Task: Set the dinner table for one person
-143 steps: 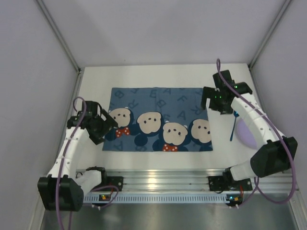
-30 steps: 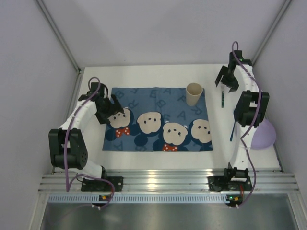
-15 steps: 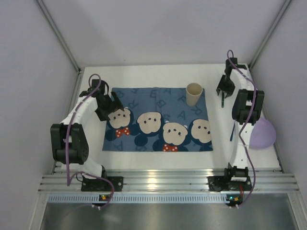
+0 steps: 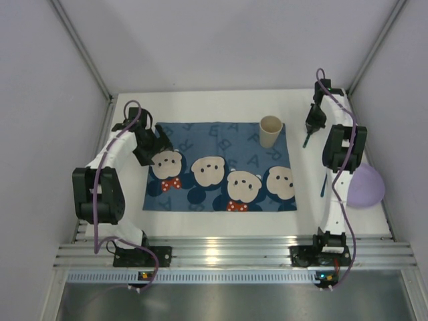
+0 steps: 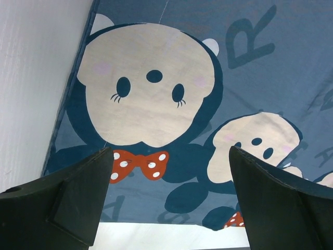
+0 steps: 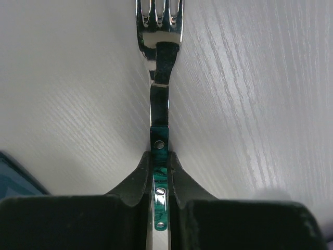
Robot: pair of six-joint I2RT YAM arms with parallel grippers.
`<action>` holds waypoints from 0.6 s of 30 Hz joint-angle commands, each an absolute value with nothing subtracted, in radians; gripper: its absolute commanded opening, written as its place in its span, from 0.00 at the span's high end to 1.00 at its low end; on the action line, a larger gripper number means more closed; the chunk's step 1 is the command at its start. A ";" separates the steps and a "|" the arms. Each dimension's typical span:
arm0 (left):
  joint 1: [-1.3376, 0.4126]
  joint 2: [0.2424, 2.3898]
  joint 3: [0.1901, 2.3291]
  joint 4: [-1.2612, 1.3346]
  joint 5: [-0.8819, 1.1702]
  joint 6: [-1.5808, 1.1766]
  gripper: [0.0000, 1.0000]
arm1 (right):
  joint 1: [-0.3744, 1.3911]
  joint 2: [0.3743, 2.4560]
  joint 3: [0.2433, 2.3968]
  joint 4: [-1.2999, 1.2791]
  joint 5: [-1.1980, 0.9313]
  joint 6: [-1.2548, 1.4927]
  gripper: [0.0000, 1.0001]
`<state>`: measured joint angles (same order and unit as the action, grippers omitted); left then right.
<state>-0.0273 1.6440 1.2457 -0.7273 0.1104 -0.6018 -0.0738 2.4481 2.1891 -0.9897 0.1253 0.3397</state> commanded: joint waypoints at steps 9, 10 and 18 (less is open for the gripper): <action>-0.093 1.605 1.460 -0.646 0.022 -0.552 0.02 | -0.066 2.405 2.313 -1.029 0.140 0.330 1.00; -0.103 1.614 1.483 -0.631 0.028 -0.546 0.02 | -0.063 2.360 2.310 -1.032 0.144 0.330 1.00; -0.262 1.851 1.909 -0.575 0.244 -0.401 0.02 | -0.008 2.143 2.270 -1.072 0.124 0.342 1.00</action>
<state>-0.1684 1.7588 1.7283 -0.6014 0.1974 -0.5201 -0.0433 2.3112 2.2372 -1.0523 0.1295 0.3367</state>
